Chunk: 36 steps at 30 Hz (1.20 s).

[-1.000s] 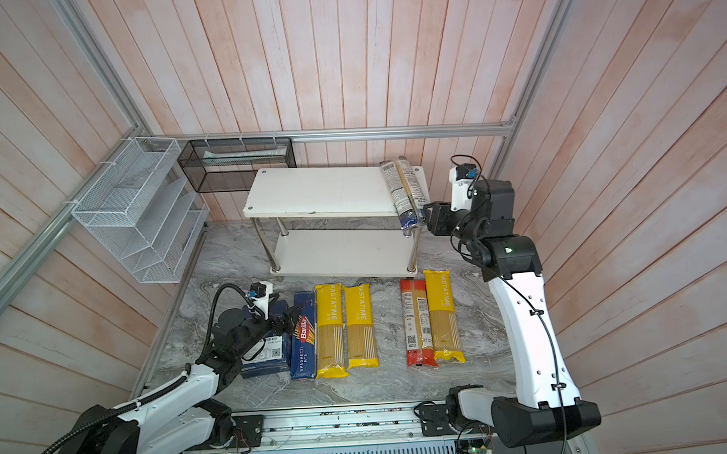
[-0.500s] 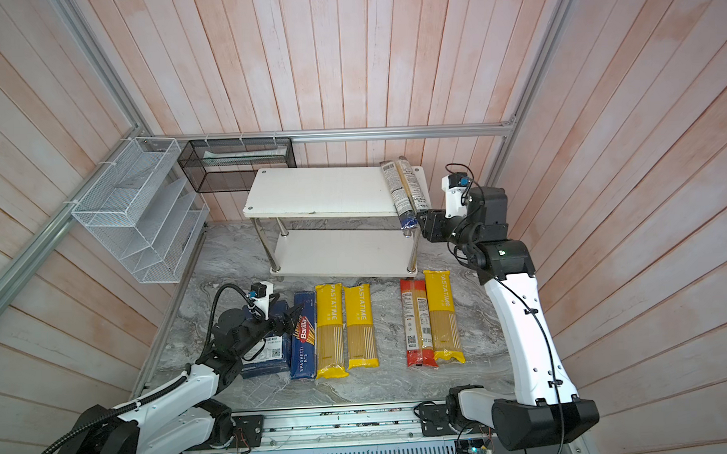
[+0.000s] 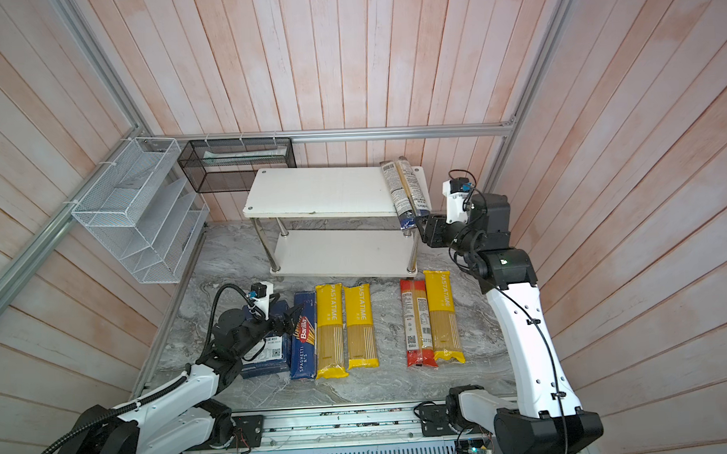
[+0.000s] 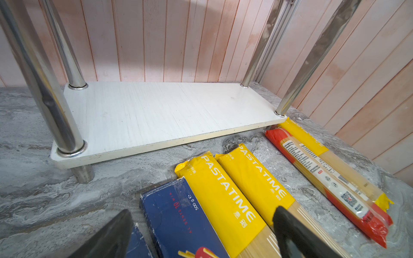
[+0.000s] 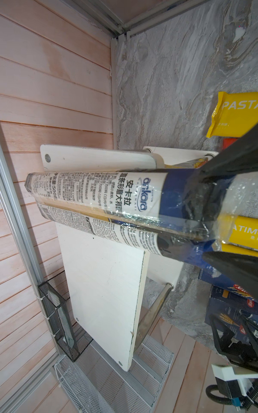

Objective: Place and organize the pasta boxes and bags onto the shelf
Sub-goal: 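Lay the spaghetti bag flat on the top shelf with the right gripper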

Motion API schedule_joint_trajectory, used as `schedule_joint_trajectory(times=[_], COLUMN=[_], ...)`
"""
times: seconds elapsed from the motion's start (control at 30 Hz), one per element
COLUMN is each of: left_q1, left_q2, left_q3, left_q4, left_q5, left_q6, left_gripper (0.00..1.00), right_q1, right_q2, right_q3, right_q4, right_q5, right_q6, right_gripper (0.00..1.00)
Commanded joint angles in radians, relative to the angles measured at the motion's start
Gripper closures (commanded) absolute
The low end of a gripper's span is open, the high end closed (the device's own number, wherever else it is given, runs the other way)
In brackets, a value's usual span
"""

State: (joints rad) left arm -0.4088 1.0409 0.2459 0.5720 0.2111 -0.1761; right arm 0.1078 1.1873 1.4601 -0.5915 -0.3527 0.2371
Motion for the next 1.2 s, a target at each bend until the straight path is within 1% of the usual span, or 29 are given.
schedule_joint_trajectory(times=[0.0, 0.53, 0.73, 0.83, 1.03, 1.17], left_q1=[-0.003, -0.004, -0.004, -0.004, -0.005, -0.005], left_q2=[-0.004, -0.005, -0.008, -0.010, -0.005, -0.011], left_q3=[0.025, 0.029, 0.028, 0.026, 0.032, 0.028], left_q4=[0.005, 0.000, -0.003, -0.002, -0.005, -0.003], left_q5=[0.005, 0.002, 0.001, 0.001, 0.006, -0.003], left_q6=[0.018, 0.017, 0.019, 0.018, 0.017, 0.019], left_gripper=[0.00, 0.00, 0.00, 0.00, 0.00, 0.00], right_q1=[-0.002, 0.004, 0.010, 0.010, 0.010, 0.010], right_q2=[-0.027, -0.034, -0.029, -0.023, 0.056, 0.095], right_q3=[-0.016, -0.049, -0.041, -0.016, 0.128, 0.218], right_q4=[0.031, 0.070, 0.062, 0.048, -0.052, -0.096], right_q5=[-0.047, -0.141, -0.135, -0.118, -0.095, -0.034], right_q6=[0.028, 0.079, 0.076, 0.063, 0.016, -0.004], right_gripper=[0.46, 0.46, 0.46, 0.46, 0.46, 0.46])
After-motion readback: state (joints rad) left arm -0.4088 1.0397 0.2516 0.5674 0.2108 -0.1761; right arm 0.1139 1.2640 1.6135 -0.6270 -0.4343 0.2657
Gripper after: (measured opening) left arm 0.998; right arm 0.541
